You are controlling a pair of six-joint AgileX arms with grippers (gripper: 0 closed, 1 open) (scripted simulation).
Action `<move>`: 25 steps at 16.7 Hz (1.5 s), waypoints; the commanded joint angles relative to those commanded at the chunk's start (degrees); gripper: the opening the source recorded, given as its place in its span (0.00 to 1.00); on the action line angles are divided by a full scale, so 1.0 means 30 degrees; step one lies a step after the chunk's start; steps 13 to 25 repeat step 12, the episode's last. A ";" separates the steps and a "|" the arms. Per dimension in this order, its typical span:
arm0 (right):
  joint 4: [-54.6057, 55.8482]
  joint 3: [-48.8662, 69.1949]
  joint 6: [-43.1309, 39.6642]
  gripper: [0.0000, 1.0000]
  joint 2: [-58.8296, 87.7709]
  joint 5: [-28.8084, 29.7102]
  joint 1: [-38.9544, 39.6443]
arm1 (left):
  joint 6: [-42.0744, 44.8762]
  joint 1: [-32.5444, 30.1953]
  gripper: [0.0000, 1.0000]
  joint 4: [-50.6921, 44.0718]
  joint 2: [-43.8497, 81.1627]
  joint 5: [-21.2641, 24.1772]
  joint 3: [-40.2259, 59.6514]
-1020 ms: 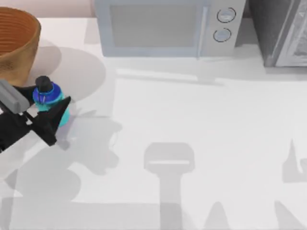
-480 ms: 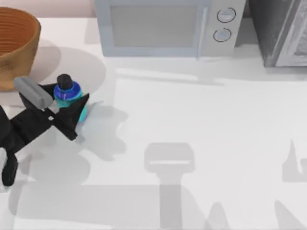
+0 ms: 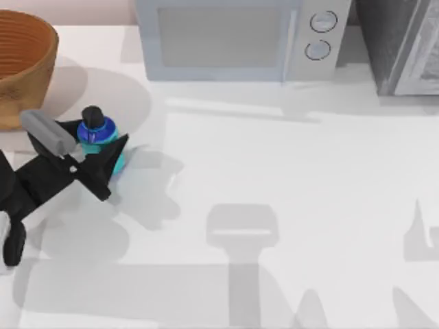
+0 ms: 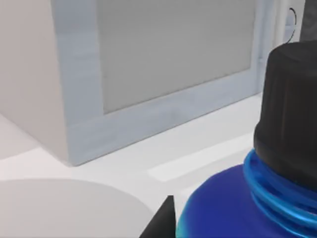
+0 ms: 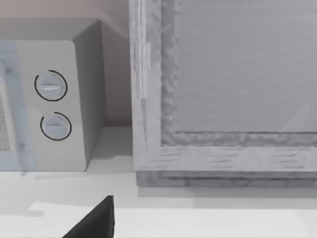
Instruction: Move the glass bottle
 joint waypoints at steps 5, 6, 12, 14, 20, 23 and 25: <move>0.0000 0.0000 0.0000 1.00 0.0000 0.0000 0.0000 | 0.0000 0.0000 0.90 0.0000 0.0000 0.0000 0.0000; 0.0000 0.0000 0.0000 1.00 0.0000 0.0000 0.0000 | 0.0000 0.0000 0.98 0.0000 0.0000 0.0000 0.0000; 0.0000 0.0000 0.0000 1.00 0.0000 0.0000 0.0000 | 0.0000 0.0000 1.00 0.0000 0.0000 0.0000 0.0000; 0.0000 0.0000 0.0000 1.00 0.0000 0.0000 0.0000 | 0.0000 0.0000 1.00 0.0000 0.0000 0.0000 0.0000; 0.0000 0.0000 0.0000 1.00 0.0000 0.0000 0.0000 | 0.0000 0.0000 1.00 0.0000 0.0000 0.0000 0.0000; 0.0000 0.0000 0.0000 1.00 0.0000 0.0000 0.0000 | 0.0000 0.0000 1.00 0.0000 0.0000 0.0000 0.0000; 0.0000 0.0000 0.0000 1.00 0.0000 0.0000 0.0000 | 0.0000 0.0000 1.00 0.0000 0.0000 0.0000 0.0000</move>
